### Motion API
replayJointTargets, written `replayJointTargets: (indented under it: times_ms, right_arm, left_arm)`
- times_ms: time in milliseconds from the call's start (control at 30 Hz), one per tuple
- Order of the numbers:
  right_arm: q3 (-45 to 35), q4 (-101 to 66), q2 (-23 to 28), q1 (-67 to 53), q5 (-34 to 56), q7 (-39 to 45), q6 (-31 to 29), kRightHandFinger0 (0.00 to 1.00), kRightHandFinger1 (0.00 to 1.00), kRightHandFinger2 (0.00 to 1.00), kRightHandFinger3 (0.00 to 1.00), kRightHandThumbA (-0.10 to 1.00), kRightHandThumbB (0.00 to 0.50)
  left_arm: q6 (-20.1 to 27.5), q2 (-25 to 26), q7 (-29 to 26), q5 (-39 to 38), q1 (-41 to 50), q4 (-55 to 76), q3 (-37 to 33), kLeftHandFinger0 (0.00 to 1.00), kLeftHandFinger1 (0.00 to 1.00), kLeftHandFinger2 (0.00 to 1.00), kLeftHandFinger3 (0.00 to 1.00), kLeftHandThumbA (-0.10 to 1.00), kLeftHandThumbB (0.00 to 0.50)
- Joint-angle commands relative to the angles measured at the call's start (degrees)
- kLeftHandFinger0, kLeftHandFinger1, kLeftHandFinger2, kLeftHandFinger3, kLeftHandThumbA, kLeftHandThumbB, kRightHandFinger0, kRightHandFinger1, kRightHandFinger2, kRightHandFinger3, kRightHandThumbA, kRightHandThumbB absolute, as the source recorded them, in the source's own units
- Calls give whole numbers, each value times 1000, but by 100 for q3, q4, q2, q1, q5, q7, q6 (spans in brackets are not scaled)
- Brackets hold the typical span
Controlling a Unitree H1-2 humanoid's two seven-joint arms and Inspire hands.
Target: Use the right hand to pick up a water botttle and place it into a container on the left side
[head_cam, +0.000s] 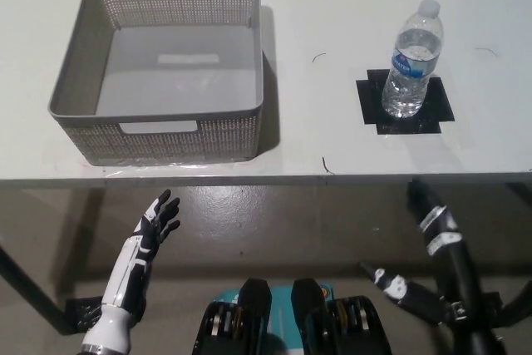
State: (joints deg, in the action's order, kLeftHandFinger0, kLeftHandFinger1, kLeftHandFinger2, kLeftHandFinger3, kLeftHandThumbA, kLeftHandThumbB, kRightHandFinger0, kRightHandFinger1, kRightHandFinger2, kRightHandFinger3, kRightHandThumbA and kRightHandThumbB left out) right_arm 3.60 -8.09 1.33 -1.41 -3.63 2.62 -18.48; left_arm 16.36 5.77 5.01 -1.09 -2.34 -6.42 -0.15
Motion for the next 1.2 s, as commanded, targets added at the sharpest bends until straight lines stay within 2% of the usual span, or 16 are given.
replayJointTargets:
  times_ms: [0,267,433,533,633,733,900,1033,1167]
  right_arm:
    - [-387,-255,191,460,-314,-282,117,1000,1000,1000,1000,1000,311]
    - [-927,444,387,1577,573,-224,458,1000,1000,1000,1000,1000,339]
    - [-1177,630,421,1986,748,-252,714,1000,1000,1000,1000,1000,312]
    - [-1271,782,467,2175,776,-246,852,1000,1000,1000,1000,1000,314]
    - [-1327,1272,560,2434,670,-296,835,1000,1000,1000,1000,1000,346]
    - [-1359,1875,721,2713,646,-275,818,1000,1000,1000,1000,1000,341]
    - [-1384,2750,865,3230,661,-298,693,1000,1000,1000,1000,1000,335]
    - [-1393,3204,925,3499,727,-235,547,1000,1000,1000,1000,1000,367]
    - [-1394,3537,971,3701,730,-216,484,1000,1000,1000,1000,1000,375]
  left_arm:
    - [281,51,96,-73,-21,44,-24,1000,1000,1000,1000,1000,214]
    - [313,45,95,-67,41,27,1,1000,1000,1000,1000,1000,216]
    - [243,58,81,-32,66,68,2,1000,1000,1000,1000,1000,219]
    - [226,52,120,-84,102,75,-15,1000,1000,1000,1000,1000,221]
    - [208,53,146,-112,127,72,-31,1000,1000,1000,1000,1000,223]
    - [247,51,144,-81,175,48,-49,1000,1000,1000,1000,1000,216]
    - [227,42,139,-90,155,34,-47,1000,1000,1000,1000,1000,233]
    - [226,42,145,-93,184,44,-48,1000,1000,1000,1000,1000,225]
    - [275,51,182,-126,190,4,-53,1000,1000,1000,1000,1000,223]
